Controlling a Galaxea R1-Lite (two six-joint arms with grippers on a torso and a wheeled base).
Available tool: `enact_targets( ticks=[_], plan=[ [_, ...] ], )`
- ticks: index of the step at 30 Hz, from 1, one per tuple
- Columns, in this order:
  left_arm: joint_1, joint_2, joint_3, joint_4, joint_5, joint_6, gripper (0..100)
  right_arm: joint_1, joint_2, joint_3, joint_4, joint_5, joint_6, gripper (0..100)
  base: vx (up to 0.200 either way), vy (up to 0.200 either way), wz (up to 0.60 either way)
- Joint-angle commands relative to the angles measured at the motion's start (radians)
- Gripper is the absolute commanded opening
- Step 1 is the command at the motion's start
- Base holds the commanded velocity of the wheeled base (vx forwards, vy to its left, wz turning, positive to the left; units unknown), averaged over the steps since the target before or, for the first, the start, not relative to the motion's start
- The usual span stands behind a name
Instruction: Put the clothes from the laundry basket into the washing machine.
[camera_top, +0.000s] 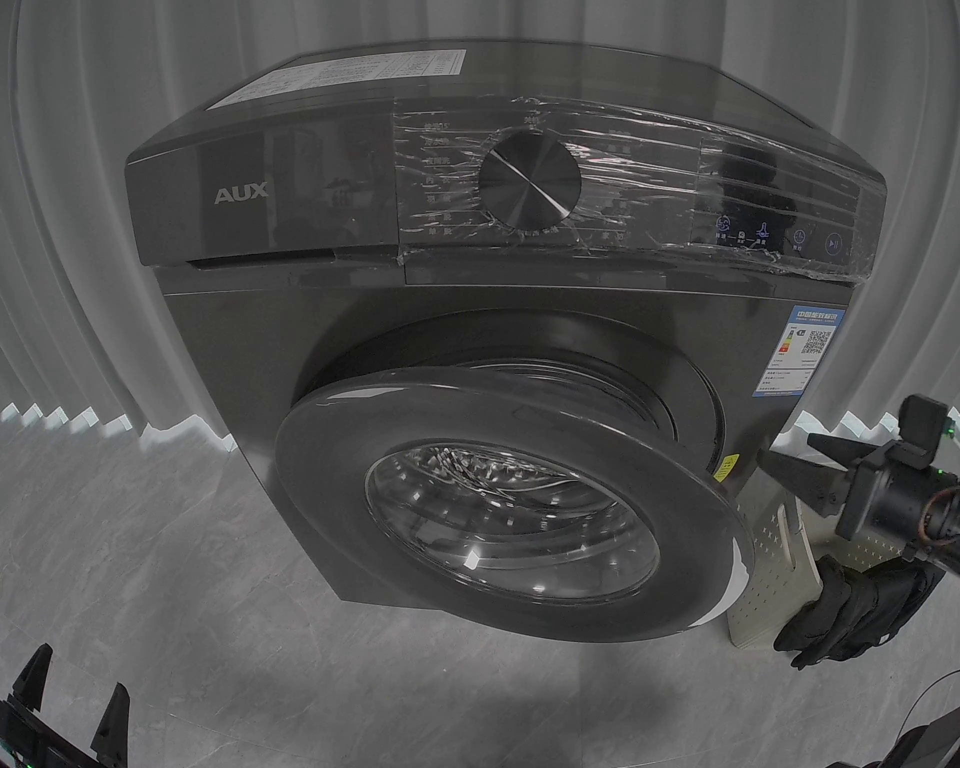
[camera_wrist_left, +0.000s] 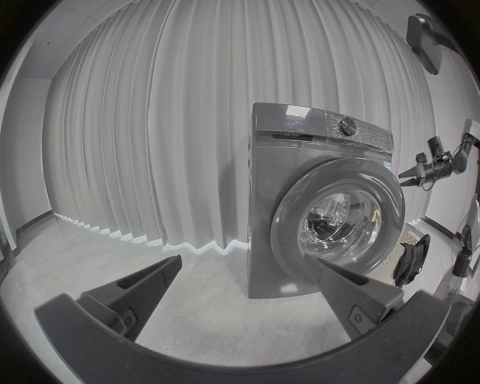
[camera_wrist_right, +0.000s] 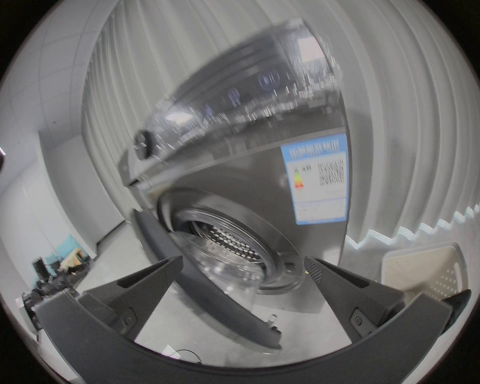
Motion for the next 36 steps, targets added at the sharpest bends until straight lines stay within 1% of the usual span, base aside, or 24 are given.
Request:
enact_targets(
  ticks=[1,2,4,9,11,13,14,17,19,22,25,28,34,36],
  plan=[
    [0.0,-0.018,0.018,0.0,0.0,-0.001,100,-0.025,0.219,0.02,-0.043,-0.074,-0.047,100,0.0,0.0,0.0],
    [0.0,-0.018,0.018,0.0,0.0,-0.001,100,-0.019,0.257,0.021,-0.061,-0.096,-0.047,100,0.0,0.0,0.0],
    [0.0,-0.018,0.018,0.0,0.0,0.0,100,-0.018,0.292,0.029,-0.078,-0.12,-0.051,100,0.0,0.0,0.0],
    [0.0,-0.018,0.018,0.0,0.0,-0.001,100,-0.001,0.306,0.073,-0.107,-0.122,-0.061,100,0.0,0.0,0.0],
    [0.0,-0.018,0.018,0.0,0.0,0.0,100,0.058,0.277,0.116,-0.116,-0.119,-0.061,100,0.0,0.0,0.0],
    [0.0,-0.018,0.018,0.0,0.0,-0.001,100,0.091,0.228,0.141,-0.119,-0.12,-0.064,100,0.0,0.0,0.0],
    [0.0,-0.018,0.018,0.0,0.0,0.0,100,0.094,0.211,0.142,-0.119,-0.12,-0.065,100,0.0,0.0,0.0],
    [0.0,-0.018,0.018,0.0,0.0,0.0,100,0.074,0.203,0.128,-0.123,-0.125,-0.065,100,-0.067,0.0,0.0],
    [0.0,-0.018,0.018,-0.002,0.0,0.0,100,0.027,0.213,0.113,-0.121,-0.126,-0.065,100,-0.2,0.0,0.0],
    [0.0,-0.018,0.018,0.0,0.0,0.0,100,-0.007,0.263,0.098,-0.124,-0.131,-0.078,100,0.0,0.0,0.0],
    [0.0,-0.018,0.018,0.0,0.0,0.0,100,-0.008,0.3,0.095,-0.141,-0.136,-0.078,100,0.0,0.0,0.0],
    [0.0,-0.018,0.018,0.0,-0.002,-0.001,100,-0.007,0.366,0.093,-0.17,-0.165,-0.079,100,0.0,0.0,0.0],
    [0.0,-0.018,0.018,0.0,-0.002,-0.001,100,-0.002,0.47,0.093,-0.274,-0.177,-0.079,100,-0.2,0.0,0.0],
    [0.0,-0.018,0.018,-0.002,0.0,-0.001,100,0.01,0.512,0.099,-0.307,-0.177,-0.081,100,0.0,0.0,0.0]
  ],
)
